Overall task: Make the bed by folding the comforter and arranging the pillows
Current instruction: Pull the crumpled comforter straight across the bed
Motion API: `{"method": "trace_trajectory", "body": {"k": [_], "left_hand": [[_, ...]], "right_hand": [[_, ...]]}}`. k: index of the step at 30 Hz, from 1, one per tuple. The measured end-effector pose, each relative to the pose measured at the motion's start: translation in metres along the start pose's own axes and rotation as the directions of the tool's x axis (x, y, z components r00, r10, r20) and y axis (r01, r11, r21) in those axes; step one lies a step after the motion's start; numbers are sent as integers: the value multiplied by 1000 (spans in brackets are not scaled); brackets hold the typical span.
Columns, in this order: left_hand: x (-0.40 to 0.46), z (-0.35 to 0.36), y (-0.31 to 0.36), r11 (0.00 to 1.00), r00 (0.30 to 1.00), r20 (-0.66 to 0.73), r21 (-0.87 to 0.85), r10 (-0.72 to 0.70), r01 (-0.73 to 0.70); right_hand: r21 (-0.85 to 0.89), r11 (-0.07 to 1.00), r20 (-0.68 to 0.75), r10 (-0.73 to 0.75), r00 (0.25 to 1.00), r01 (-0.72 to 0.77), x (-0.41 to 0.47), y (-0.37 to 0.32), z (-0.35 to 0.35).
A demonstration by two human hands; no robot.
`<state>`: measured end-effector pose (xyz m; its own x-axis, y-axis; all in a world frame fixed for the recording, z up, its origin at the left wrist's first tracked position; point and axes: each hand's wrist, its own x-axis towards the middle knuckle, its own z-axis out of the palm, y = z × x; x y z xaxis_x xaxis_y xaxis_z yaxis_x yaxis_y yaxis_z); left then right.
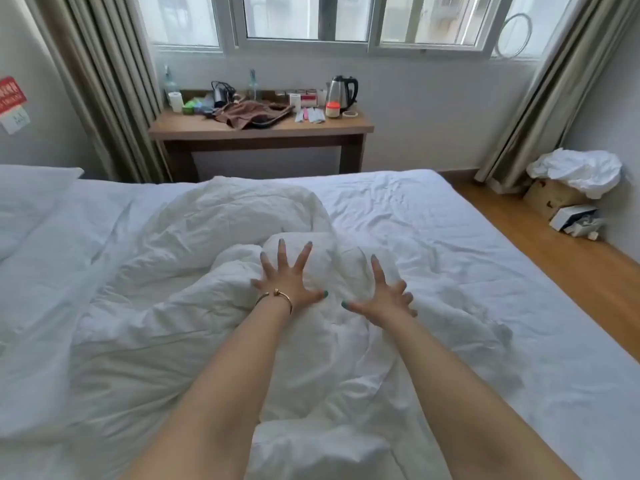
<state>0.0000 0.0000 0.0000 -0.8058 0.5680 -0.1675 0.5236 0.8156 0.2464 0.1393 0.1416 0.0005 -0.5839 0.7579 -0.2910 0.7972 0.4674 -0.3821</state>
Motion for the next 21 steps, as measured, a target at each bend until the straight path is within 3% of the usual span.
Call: {"method": "trace_trajectory", "body": {"k": [3, 5, 8, 14, 18, 21], "left_hand": [[4, 19, -14, 999, 993, 111, -35, 28, -25], [-13, 38, -27, 993, 995, 94, -119, 38, -27], [-67, 55, -46, 973, 999, 36, -231, 32, -23], [-202, 60, -106, 991, 999, 53, -136, -9, 16], [-316, 55, -161, 965, 1000, 3, -262, -5, 6], [-411, 64, -209, 916, 999, -39, -401, -24, 6]], "right_hand": [[126, 992, 28, 3, 1000, -7, 5, 10, 17], [190, 981, 39, -31, 999, 23, -8, 21, 31], [121, 981, 24, -157, 987, 153, -50, 22, 54], [124, 949, 171, -307, 936, 288, -191, -1, 95], [125, 949, 213, -311, 926, 290, -300, -5, 121], [169, 914, 249, -401, 882, 368, -380, -4, 143]]}}
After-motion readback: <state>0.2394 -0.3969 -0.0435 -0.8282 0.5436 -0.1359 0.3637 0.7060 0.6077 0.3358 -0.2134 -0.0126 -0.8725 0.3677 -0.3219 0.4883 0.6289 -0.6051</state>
